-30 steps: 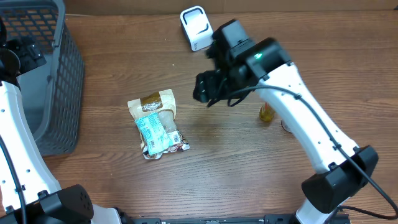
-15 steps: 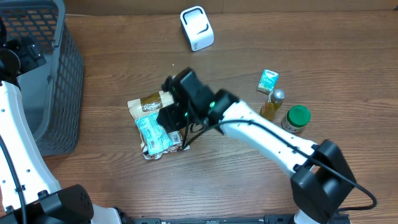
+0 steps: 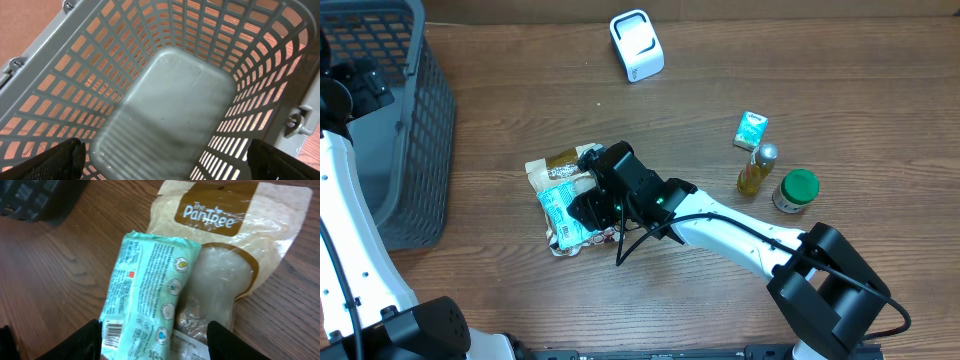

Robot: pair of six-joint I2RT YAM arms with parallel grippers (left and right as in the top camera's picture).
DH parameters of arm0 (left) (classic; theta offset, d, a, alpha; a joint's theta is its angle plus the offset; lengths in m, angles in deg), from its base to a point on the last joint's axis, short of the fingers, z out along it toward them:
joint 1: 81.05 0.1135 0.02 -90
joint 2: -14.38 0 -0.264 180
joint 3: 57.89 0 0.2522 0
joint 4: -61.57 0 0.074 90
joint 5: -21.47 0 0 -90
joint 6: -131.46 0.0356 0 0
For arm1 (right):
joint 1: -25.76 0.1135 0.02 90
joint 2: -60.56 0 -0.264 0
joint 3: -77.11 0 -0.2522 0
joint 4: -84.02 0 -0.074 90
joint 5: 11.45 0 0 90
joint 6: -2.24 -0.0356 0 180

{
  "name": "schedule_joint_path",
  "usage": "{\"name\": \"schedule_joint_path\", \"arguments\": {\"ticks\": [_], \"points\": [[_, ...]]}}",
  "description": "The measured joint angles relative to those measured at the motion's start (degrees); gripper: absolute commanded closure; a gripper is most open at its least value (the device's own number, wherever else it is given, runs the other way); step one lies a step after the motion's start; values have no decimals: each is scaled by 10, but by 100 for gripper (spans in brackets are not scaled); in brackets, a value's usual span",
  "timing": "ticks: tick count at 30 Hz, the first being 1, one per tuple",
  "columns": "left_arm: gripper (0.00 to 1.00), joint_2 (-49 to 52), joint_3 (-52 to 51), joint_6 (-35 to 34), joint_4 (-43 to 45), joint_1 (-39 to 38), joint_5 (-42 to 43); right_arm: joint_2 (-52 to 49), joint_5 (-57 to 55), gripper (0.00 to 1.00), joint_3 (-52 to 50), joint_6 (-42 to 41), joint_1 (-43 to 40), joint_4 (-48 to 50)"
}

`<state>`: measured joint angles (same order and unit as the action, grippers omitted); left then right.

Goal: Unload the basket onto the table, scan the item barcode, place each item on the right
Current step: 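Lower the right gripper and close it on the green wipes pack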

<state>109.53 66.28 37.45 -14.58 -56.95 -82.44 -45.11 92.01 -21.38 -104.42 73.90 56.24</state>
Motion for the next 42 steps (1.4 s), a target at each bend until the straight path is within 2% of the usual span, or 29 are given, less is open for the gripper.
{"name": "schedule_joint_path", "arguments": {"ticks": [3, 6, 13, 20, 35, 42], "points": [[1, 0, 0, 0, 0, 0, 0, 0, -7, 36, 0, 0, 0, -1], [0, 0, 0, 0, 0, 0, 0, 0, -10, 30, 0, 0, 0, -2], [1, 0, 0, 0, 0, 0, 0, 0, -14, 30, 0, 0, 0, -1], [1, 0, 0, 0, 0, 0, 0, 0, -13, 37, 0, 0, 0, -3], [1, 0, 0, 0, 0, 0, 0, 0, -15, 40, 0, -45, 0, 29], [0, 0, 0, 0, 0, 0, 0, 0, -61, 41, 0, -52, 0, 19]]}}
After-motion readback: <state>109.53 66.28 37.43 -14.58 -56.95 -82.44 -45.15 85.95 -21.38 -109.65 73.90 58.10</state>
